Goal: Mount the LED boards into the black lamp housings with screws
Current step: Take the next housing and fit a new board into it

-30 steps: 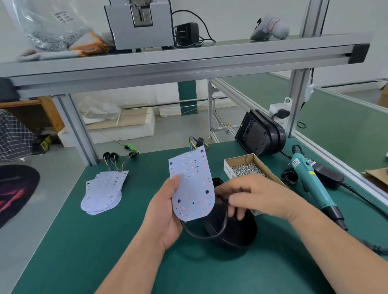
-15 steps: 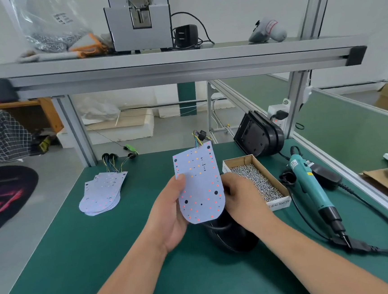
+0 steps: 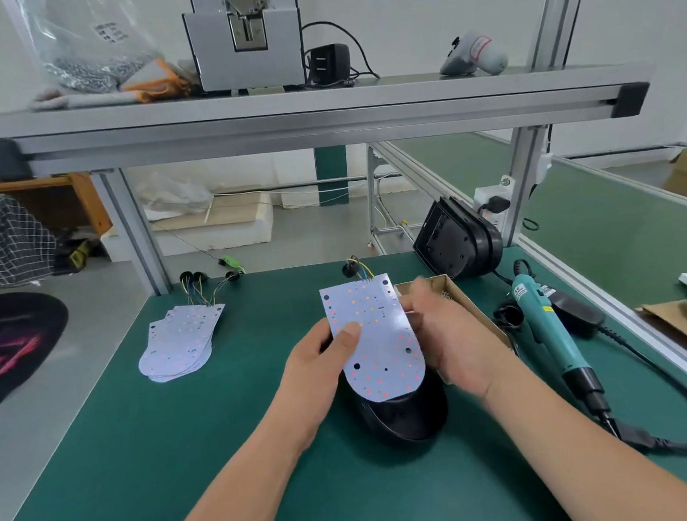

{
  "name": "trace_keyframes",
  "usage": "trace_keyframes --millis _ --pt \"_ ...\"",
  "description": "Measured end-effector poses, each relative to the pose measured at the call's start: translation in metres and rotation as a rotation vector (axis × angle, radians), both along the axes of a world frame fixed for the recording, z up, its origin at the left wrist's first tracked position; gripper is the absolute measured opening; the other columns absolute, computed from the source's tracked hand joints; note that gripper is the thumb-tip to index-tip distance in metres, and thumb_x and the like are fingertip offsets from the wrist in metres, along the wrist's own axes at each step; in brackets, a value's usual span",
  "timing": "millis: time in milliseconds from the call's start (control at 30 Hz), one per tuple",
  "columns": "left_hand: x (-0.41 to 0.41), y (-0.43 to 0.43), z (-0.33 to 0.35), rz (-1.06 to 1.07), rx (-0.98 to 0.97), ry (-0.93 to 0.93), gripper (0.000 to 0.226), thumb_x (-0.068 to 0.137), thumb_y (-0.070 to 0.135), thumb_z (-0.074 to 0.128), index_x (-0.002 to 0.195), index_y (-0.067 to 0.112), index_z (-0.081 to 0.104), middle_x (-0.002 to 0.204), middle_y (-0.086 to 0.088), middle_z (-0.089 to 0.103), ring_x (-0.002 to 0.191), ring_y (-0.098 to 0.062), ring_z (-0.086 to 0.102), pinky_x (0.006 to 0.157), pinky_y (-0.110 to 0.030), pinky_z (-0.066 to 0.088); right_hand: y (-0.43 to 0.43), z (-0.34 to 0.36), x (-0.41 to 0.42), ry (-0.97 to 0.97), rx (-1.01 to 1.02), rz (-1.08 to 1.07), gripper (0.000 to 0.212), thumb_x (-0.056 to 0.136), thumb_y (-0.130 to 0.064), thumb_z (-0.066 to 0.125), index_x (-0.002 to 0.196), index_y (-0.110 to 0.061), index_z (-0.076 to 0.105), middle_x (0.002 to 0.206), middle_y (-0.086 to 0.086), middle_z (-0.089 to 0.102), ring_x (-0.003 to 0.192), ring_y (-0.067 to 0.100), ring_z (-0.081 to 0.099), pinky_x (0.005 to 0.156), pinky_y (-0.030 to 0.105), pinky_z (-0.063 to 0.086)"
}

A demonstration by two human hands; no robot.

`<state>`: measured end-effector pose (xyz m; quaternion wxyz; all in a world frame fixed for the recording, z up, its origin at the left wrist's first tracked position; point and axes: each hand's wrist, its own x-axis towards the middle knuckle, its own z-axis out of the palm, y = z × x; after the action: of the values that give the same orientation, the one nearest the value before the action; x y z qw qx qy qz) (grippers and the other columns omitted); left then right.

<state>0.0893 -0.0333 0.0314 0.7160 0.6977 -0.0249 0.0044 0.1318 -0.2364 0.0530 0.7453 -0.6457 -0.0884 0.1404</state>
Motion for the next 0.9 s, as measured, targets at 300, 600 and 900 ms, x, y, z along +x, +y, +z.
trace_keyframes --millis 300,600,900 --pt "0.008 0.008 0.005 0.074 -0.290 0.158 0.062 0.079 0.023 0.044 0.138 0.023 0.063 0.100 -0.013 0.064 0.095 -0.031 0.065 0.088 -0.045 0.063 0.015 -0.007 -0.011 -0.149 -0.263 -0.145 0.029 0.079 -0.035 0.066 0.090 -0.009 0.061 0.083 -0.004 0.061 0.078 0.018 0.055 0.076 0.038 0.040" --pt "0.018 0.025 0.003 0.084 -0.502 0.169 0.062 0.084 -0.015 0.029 0.132 -0.005 0.067 0.125 -0.026 0.072 0.106 -0.033 0.068 0.096 -0.043 0.057 0.009 -0.005 -0.010 -0.199 -0.185 -0.060 0.032 0.082 -0.026 0.071 0.102 -0.002 0.068 0.105 0.004 0.075 0.089 0.017 0.066 0.076 0.032 0.049" --pt "0.013 0.032 0.005 -0.055 0.135 0.008 0.032 0.095 0.001 0.058 0.114 0.017 0.078 0.110 -0.014 0.079 0.101 -0.023 0.074 0.095 -0.038 0.057 -0.001 0.000 -0.008 -0.045 0.062 -0.089 0.042 0.081 -0.025 0.074 0.111 0.003 0.065 0.101 0.013 0.075 0.087 0.029 0.068 0.076 0.036 0.053"
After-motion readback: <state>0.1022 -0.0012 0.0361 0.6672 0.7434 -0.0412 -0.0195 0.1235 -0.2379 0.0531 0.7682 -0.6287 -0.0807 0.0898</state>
